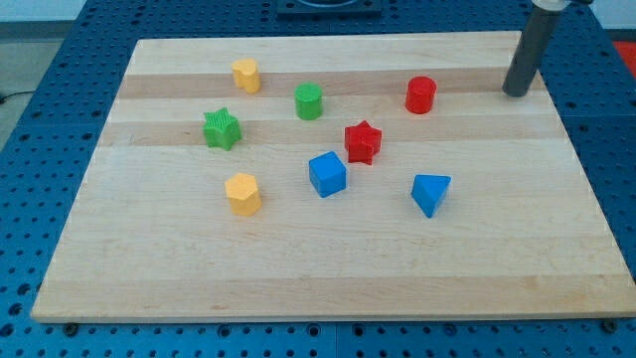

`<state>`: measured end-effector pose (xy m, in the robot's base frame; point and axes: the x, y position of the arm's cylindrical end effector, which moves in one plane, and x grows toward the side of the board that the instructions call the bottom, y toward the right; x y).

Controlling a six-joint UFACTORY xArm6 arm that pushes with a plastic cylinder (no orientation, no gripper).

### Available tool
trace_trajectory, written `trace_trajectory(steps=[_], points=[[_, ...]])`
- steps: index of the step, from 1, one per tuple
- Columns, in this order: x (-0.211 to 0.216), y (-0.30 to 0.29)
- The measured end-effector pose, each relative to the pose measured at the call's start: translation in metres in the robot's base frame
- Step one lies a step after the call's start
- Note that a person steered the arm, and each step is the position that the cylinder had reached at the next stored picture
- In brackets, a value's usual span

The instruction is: Move the red circle vertically to the top side of the red star

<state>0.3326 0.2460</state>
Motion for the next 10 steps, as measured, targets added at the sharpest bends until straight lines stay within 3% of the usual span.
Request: trace_trajectory(steps=[2, 3, 7, 10], points=[[0.005, -0.022], [0.006, -0.072], [0.007, -0.078], [0.001, -0.186]])
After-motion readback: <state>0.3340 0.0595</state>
